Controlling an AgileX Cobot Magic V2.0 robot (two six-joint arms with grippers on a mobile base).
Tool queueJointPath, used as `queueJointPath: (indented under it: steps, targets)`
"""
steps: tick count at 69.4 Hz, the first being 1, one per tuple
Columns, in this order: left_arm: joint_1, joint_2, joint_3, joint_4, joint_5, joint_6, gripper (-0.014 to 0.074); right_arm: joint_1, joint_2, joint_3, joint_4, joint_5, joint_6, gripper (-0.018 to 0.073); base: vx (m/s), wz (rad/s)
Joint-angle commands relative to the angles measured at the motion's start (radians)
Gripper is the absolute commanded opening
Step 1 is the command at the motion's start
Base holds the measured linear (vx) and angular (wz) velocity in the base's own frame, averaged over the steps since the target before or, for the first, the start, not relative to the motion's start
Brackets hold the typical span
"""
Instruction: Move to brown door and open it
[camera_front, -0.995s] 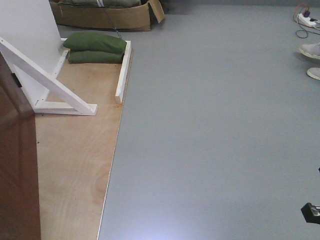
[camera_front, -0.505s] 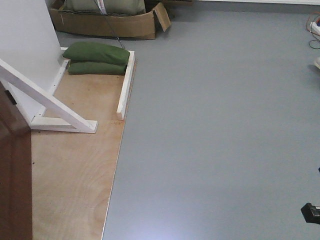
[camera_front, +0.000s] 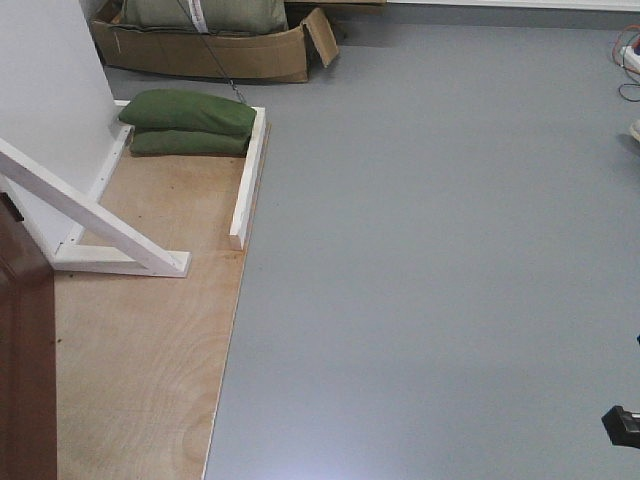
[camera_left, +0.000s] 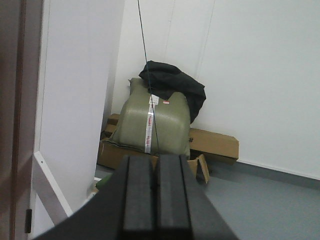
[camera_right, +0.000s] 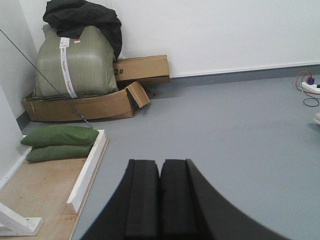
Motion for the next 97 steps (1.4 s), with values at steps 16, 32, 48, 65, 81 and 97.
queueJointPath:
  steps: [16,32,48,65,81,97]
  targets:
    - [0.002,-0.026,0.022,0.000,-0.074,-0.009,0.0011,0.000,-0.009,0.002,-0.005,-0.080,-0.009,0.0000,0.01,-0.01]
    - [0.002,-0.026,0.022,0.000,-0.074,-0.009,0.0011,0.000,-0.009,0.002,-0.005,-0.080,-0.009,0.0000,0.00,0.00]
    - [0.002,-0.016,0.011,0.000,-0.110,0.003,0.0011,0.000,-0.009,0.002,-0.005,-0.080,-0.009,0.0000,0.00,0.00]
    - [0.038,0.180,-0.207,0.000,-0.248,0.114,0.0011,0.000,-0.009,0.002,-0.005,-0.080,-0.009,0.0000,0.00,0.00]
    - [0.088,0.277,-0.413,-0.007,-0.721,0.620,0.0011,0.000,-0.009,0.002,-0.005,-0.080,-0.009,0.0000,0.00,0.00]
    - [0.111,0.327,-0.523,-0.350,-1.208,0.920,0.0011,0.000,-0.009,0.002,-0.005,-0.080,-0.009,0.0000,0.00,0.00]
